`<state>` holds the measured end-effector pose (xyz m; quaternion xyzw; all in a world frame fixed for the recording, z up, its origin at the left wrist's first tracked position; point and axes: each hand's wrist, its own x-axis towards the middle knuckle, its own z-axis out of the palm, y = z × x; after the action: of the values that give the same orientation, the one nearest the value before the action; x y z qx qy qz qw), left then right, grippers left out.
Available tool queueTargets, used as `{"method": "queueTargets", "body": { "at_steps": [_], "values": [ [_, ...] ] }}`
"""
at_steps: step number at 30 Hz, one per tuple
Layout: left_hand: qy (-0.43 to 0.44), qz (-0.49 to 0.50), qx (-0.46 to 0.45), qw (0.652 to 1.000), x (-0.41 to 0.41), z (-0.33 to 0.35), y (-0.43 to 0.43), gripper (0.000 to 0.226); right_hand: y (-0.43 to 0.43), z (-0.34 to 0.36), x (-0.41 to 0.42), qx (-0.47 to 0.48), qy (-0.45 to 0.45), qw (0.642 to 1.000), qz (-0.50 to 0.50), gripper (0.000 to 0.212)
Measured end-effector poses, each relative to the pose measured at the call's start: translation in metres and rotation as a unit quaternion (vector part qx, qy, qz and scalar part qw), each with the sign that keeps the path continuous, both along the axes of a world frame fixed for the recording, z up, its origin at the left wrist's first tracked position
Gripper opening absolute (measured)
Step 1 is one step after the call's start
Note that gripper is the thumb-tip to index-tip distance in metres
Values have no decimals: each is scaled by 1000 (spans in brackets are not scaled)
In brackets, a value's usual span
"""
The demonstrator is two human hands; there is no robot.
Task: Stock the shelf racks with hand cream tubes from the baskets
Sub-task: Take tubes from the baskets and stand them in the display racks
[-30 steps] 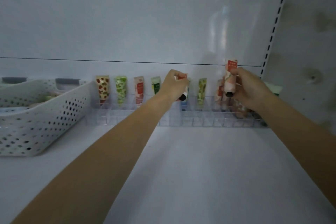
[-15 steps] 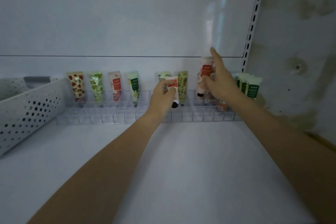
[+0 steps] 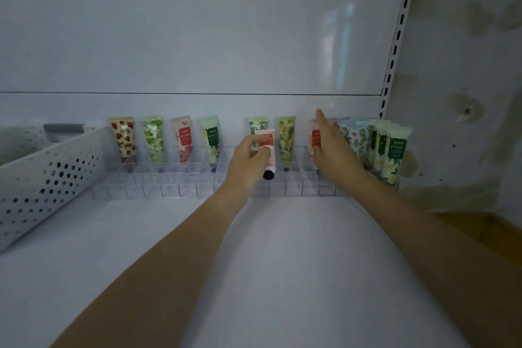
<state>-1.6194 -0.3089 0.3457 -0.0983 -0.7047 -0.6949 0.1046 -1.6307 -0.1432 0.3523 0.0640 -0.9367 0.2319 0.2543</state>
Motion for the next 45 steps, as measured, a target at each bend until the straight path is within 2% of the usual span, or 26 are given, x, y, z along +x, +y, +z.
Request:
{"method": "queueTargets", "body": {
  "at_steps": [2,6,9,12,15,17,18,19,21,23,25,28,32,35,37,39,42,43,45],
  "values": [
    [0,3,2,1000,1,0,0,19,-2,-2,4,65,16,997,-28,79],
    [-1,6,6,1000,4,0,-2,19,-4,0,11,129,51,987,-76,80],
    [-7,7,8,1000,5,1,-3,19,-6,-1,12,182,72,979,-59,69],
    [-6,4,12,1000,7,1,-5,19,-4,-5,9,230,43,971,-41,59],
    [-5,-8,16,1000,9,0,-6,19,-4,-7,10,241,53,969,-23,53],
    [-4,-16,22,1000,11,1,-6,22,-9,-4,16,179,99,979,19,47],
    [-4,-19,28,999,11,1,-5,25,-14,-2,20,101,99,989,53,44],
    [-5,-22,36,999,11,1,-5,27,-19,-1,25,8,68,993,92,43],
    [-2,-20,45,999,12,1,-4,28,-29,1,32,-142,-49,974,167,47],
    [0,-15,37,999,11,1,-4,26,-35,-3,35,-200,-116,951,205,45],
    [1,-15,29,999,9,0,-5,26,-38,-5,35,-239,-122,940,212,43],
    [22,-42,17,999,8,-1,-8,29,-39,-4,34,-281,-116,935,181,58],
    [111,-90,-113,983,10,-8,-8,41,-32,-7,34,-235,-96,956,145,65],
    [145,-125,-179,965,12,-12,-7,50,-27,-6,33,-181,-56,976,106,67],
    [171,-113,-226,952,12,-14,-8,53,-26,-4,33,-162,-39,982,91,75],
    [213,-56,-329,918,10,-17,-11,52,-21,1,33,-144,-8,987,74,84],
    [235,41,-511,826,5,-24,-17,46,-8,8,34,-117,57,990,45,89],
    [221,52,-537,812,4,-26,-18,44,-3,10,34,-117,76,989,37,89],
    [190,53,-555,808,3,-27,-20,43,6,14,34,-122,107,987,16,90]
  ]
}}
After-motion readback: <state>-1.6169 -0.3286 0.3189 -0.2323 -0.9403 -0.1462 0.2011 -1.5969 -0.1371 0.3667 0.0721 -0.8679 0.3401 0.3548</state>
